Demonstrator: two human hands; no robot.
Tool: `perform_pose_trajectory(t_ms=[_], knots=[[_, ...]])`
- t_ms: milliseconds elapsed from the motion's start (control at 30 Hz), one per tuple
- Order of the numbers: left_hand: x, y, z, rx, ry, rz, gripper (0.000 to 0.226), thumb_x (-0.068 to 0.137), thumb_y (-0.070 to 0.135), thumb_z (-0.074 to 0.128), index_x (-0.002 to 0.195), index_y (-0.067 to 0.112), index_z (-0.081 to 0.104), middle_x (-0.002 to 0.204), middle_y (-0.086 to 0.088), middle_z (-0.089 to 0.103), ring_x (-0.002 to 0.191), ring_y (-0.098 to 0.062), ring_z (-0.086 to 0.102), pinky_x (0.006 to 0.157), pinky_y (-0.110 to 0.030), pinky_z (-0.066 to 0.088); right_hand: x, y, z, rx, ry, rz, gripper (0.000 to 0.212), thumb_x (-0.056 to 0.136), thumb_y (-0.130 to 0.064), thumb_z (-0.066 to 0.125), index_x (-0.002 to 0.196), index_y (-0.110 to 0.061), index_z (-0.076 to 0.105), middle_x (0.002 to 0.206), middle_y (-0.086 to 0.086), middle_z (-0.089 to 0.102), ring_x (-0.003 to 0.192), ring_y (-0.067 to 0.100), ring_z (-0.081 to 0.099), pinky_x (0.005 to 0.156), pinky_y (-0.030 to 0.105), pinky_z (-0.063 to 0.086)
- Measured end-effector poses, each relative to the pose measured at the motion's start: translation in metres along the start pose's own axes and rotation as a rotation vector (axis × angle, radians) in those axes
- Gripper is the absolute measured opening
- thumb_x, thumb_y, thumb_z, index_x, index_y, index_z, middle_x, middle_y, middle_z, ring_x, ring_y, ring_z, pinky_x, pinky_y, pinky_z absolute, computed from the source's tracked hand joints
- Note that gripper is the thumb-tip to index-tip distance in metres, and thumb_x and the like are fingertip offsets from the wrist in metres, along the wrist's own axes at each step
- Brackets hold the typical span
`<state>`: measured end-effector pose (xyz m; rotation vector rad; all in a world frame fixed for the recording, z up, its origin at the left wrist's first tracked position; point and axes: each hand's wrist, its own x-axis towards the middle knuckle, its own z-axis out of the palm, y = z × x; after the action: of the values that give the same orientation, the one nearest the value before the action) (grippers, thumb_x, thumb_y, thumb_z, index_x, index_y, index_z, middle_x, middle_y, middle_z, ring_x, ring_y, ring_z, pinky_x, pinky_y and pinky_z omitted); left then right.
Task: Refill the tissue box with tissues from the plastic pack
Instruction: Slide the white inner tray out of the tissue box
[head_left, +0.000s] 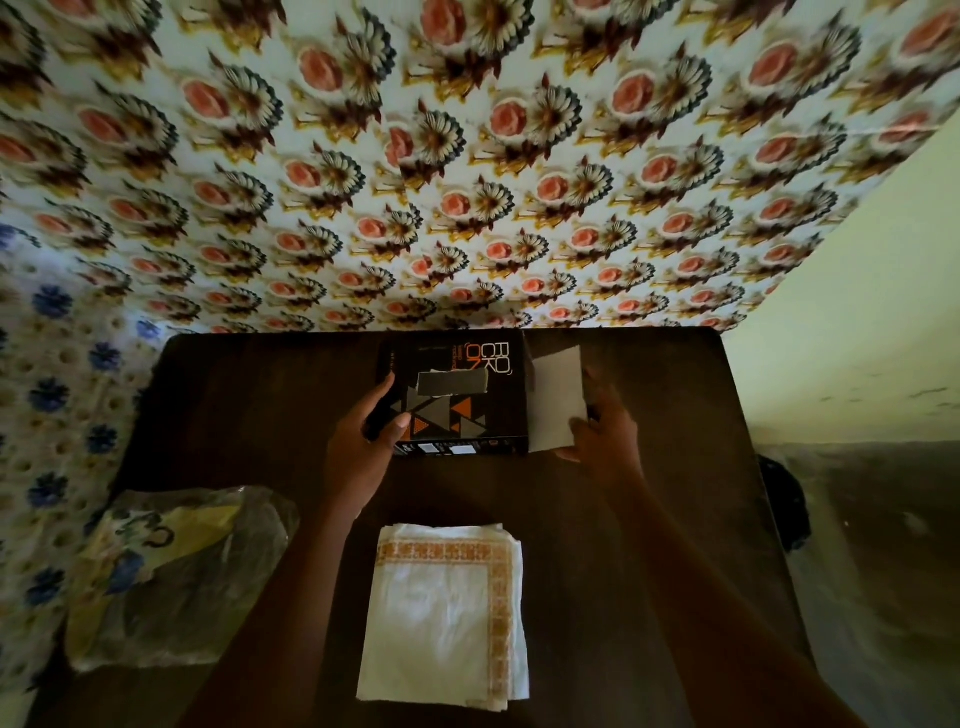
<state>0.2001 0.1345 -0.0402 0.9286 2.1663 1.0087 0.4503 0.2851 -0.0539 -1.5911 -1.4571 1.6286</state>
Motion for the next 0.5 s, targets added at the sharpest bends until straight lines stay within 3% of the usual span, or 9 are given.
perform_pose_trajectory(t_ms=[67,133,200,267,333,400,500], knots=[[0.003,-0.003,-0.007,0.065,0.118,-0.047,0.043,0.1,0.042,0.056,0.142,0.034,0.053,0.144,0.006,0.053,0.131,-0.016,0.053,0.099,-0.041,0.053,-0.012,-0.007,-0.002,0.223,-0.023,-0.006,0.078,0.092,0.01,0.054,0.144,-0.045,0.034,0.143,0.004,0.047,0.122,0.033,0.057,0.068,0.045,0.064],[-0.001,0.006,-0.012,0.109,0.232,-0.058,0.033,0.1,0.032,0.058,0.131,0.022,0.063,0.129,-0.004,0.061,0.125,-0.027,0.058,0.101,-0.049,0.051,-0.027,-0.017,-0.003,0.484,-0.063,-0.02,0.085,0.091,0.014,0.055,0.147,-0.045,0.03,0.132,-0.004,0.049,0.111,0.029,0.061,0.069,0.047,0.063],[-0.007,0.021,-0.012,0.084,0.308,0.016,0.021,0.1,0.024,0.059,0.114,0.012,0.07,0.105,0.006,0.059,0.118,-0.031,0.059,0.101,-0.049,0.049,-0.044,-0.025,0.0,0.649,-0.091,-0.017,0.088,0.091,0.016,0.055,0.147,-0.047,0.029,0.127,-0.005,0.049,0.108,0.029,0.062,0.072,0.051,0.061],[-0.016,0.036,-0.013,-0.048,0.302,0.069,0.022,0.102,0.032,0.054,0.096,0.02,0.071,0.089,0.01,0.06,0.101,-0.029,0.065,0.09,-0.055,0.054,-0.061,-0.03,0.011,0.748,-0.12,-0.016,0.093,0.089,0.018,0.053,0.145,-0.052,0.029,0.129,-0.002,0.048,0.112,0.033,0.059,0.076,0.057,0.059],[-0.021,0.045,-0.005,-0.164,0.236,0.021,0.028,0.103,0.05,0.041,0.095,0.037,0.065,0.097,0.003,0.066,0.095,-0.022,0.068,0.084,-0.056,0.058,-0.075,-0.032,0.022,0.832,-0.162,-0.006,0.098,0.088,0.021,0.051,0.142,-0.058,0.03,0.133,0.002,0.045,0.117,0.037,0.056,0.079,0.062,0.057],[-0.026,0.055,-0.002,-0.264,0.242,-0.035,0.034,0.099,0.062,0.034,0.111,0.046,0.061,0.115,0.009,0.065,0.107,-0.016,0.065,0.092,-0.053,0.057,-0.09,-0.034,0.035,0.855,-0.162,-0.001,0.101,0.086,0.021,0.053,0.139,-0.063,0.031,0.134,0.003,0.045,0.118,0.039,0.055,0.08,0.063,0.056],[-0.026,0.071,-0.01,-0.262,0.243,0.015,0.051,0.092,0.069,0.041,0.133,0.043,0.053,0.134,0.015,0.056,0.123,-0.015,0.057,0.102,-0.05,0.052,-0.108,-0.032,0.056,0.704,-0.066,-0.017,0.108,0.079,0.015,0.07,0.139,-0.064,0.028,0.138,0.008,0.047,0.118,0.036,0.057,0.078,0.062,0.058]])
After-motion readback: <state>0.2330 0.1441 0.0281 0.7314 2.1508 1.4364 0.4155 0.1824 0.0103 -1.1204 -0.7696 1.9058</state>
